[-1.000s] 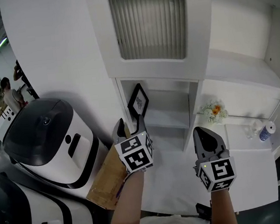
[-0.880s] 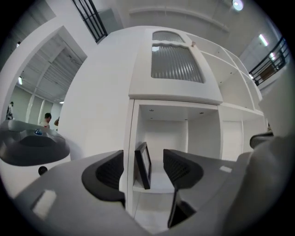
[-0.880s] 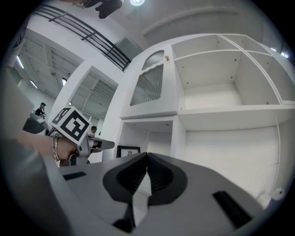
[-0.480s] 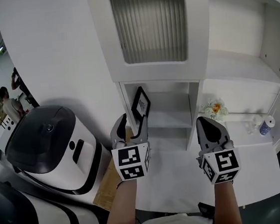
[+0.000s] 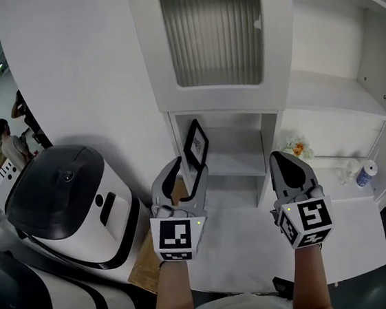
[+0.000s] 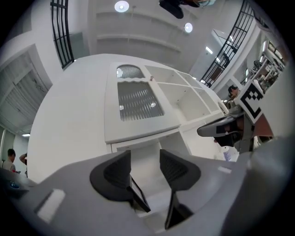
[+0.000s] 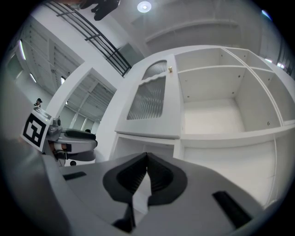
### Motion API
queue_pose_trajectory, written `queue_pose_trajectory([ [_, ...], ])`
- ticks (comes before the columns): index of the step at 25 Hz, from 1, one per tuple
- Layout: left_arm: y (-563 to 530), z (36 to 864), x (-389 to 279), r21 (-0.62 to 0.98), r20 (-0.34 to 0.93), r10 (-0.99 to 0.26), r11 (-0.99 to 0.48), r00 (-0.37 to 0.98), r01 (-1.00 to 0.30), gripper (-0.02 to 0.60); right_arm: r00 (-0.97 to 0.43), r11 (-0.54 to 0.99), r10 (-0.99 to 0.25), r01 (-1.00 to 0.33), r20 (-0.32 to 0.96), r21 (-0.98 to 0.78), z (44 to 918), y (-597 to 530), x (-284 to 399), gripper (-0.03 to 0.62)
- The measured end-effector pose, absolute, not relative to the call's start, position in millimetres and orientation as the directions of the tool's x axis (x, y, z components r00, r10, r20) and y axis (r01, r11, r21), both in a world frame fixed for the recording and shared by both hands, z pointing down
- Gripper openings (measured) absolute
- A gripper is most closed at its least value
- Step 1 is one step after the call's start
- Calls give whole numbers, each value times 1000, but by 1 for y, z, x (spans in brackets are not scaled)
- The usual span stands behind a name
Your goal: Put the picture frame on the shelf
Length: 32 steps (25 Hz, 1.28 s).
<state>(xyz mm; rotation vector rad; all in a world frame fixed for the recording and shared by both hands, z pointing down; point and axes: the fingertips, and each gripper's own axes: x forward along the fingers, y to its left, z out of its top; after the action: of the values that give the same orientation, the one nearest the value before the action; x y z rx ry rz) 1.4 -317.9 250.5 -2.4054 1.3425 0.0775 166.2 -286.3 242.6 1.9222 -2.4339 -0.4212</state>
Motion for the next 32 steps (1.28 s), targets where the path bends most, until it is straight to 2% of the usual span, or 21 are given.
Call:
queue_pose_trajectory([
  [3,-309,240,-7,-268,-289,-796,-466,532,-843,104,-242,203,-956,-953,-164,224,238,-284,161,9],
  [4,-307,237,-10,-249,-304,-795,-465,525,-849,25,-245,204,-955,-952,-166,227,236,-283,158,9],
  [5,-306,234,-12,-230,-313,-793,-470,522,-852,9,-248,207,-954,-952,-169,228,235,-282,156,9],
  [14,-299,230,-23,-176,-350,-775,-497,526,-850,9,-236,168,-954,-931,-184,325,231,-271,145,8],
  [32,-295,227,-17,-170,-373,-768,-496,521,-852,9,-272,202,-948,-916,-166,346,232,-262,142,8],
])
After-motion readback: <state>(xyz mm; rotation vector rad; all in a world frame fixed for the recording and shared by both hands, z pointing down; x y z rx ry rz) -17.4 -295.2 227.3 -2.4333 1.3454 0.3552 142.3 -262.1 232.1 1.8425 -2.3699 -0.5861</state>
